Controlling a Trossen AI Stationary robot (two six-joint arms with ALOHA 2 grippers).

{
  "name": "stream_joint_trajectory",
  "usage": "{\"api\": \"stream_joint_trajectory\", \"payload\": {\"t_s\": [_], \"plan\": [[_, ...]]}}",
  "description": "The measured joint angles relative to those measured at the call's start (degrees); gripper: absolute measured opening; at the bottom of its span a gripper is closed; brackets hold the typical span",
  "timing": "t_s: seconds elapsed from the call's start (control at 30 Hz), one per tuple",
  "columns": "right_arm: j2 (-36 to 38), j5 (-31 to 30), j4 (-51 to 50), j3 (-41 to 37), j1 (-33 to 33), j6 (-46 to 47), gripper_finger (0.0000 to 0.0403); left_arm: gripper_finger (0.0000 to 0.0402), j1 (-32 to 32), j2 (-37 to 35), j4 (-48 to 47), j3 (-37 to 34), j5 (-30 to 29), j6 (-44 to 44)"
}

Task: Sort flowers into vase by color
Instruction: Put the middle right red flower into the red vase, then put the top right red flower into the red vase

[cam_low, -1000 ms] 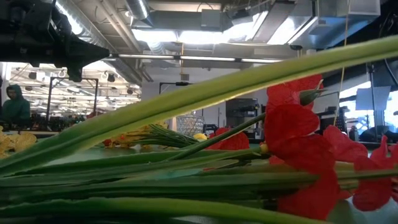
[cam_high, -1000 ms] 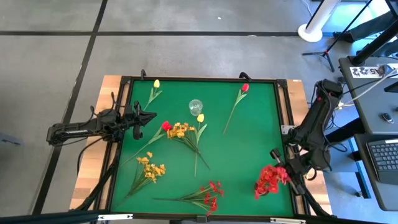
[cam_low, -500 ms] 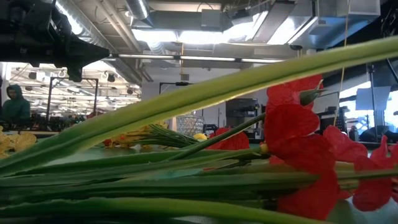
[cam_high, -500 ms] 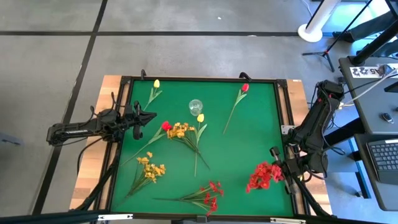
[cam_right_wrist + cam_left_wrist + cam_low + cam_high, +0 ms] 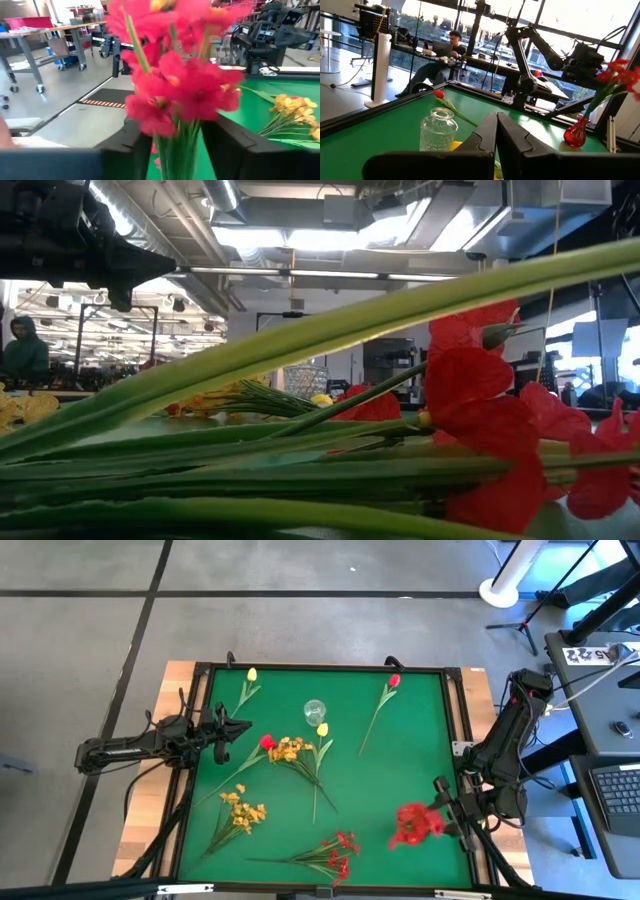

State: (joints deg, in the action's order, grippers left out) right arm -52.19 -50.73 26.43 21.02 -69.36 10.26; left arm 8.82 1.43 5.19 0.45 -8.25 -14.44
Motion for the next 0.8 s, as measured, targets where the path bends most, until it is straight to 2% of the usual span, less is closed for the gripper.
{"api": "stream_joint_trajectory", "payload": {"t_s": [0.27,0.47,0.7,0.8], "plan": [[4.0,2.4,-7.0,0.1,0.0,4.6,0.0244,0.0005,0.0,0.0,0.0,0.0,0.0,0.0],[10.3,5.0,-26.7,5.2,0.0,12.8,0.0264,0.0005,0.0,0.0,0.0,0.0,0.0,0.0],[16.8,-0.3,-42.6,12.0,0.0,15.0,0.0266,0.0005,0.0,0.0,0.0,0.0,0.0,0.0],[19.6,-7.3,-48.0,14.7,0.0,15.1,0.0266,0.0005,0.0,0.0,0.0,0.0,0.0,0.0]]}}
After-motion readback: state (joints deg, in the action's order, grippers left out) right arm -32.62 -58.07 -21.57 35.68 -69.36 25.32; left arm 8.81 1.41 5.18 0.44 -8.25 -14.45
